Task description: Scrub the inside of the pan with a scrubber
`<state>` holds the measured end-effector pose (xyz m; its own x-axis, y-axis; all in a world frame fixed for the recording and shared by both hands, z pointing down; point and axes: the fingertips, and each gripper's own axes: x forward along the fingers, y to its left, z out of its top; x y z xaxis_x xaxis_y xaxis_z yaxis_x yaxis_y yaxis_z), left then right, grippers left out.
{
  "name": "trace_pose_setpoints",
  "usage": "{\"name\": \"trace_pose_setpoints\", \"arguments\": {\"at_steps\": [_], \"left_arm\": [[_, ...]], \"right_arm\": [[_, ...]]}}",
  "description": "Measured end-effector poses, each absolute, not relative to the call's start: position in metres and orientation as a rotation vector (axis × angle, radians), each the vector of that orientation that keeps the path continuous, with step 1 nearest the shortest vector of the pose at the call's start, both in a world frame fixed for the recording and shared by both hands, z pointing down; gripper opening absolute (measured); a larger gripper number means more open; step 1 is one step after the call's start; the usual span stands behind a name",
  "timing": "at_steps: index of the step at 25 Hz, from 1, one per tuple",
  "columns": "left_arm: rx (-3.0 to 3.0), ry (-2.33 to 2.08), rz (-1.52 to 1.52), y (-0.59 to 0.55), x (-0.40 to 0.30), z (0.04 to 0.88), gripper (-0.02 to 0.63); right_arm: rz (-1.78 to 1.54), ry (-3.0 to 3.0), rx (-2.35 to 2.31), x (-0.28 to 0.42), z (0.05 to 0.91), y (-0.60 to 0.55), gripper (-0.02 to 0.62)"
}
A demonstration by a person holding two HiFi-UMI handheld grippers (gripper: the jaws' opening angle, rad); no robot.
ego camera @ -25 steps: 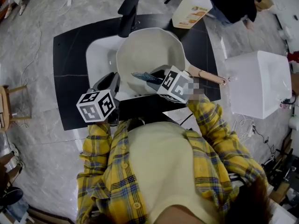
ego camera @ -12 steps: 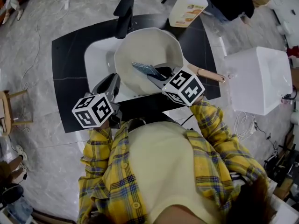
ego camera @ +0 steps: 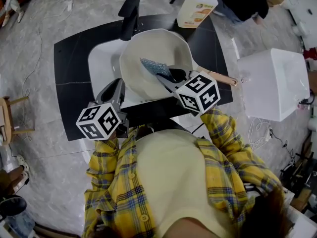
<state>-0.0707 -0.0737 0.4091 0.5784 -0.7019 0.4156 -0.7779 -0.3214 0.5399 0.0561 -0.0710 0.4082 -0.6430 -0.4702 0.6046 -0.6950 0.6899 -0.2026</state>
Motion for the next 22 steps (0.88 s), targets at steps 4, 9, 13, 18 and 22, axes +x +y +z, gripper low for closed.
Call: {"name": "trace_pose_setpoints", "arguments": {"at_steps": [4,9,13,18,22], "left_arm": [[2.085,-1.194,0.141,-0.0721,-0.0722,0.4101,0.020],[2.082,-1.188,0.143,-0.0710,-0.0706,0.4106,0.020],[2.087,-1.186,0.146,-0.0708,-0.0694,0.4106,0.020],[2.092,-1.189,0.159,-0.0703,-0.0697,0.4129,0.020],[2.097,-1.190,0.156,-0.0699,-0.0700,0.4126,0.020]], "right_arm": [[0.639,-2.402,0.925,0.0592,0.4071,-0.0686,0.081],[0.681,-2.403,0.955,0.0620,0.4074,-0.0666,0.081],[0.681,-2.398,0.978,0.0634,0.4074,-0.0656,0.081],[0.702,-2.407,0.986,0.0629,0.4070,-0.0640,0.081],[0.711,-2.413,0.997,0.0634,0.4059,-0.0649,0.081]]}}
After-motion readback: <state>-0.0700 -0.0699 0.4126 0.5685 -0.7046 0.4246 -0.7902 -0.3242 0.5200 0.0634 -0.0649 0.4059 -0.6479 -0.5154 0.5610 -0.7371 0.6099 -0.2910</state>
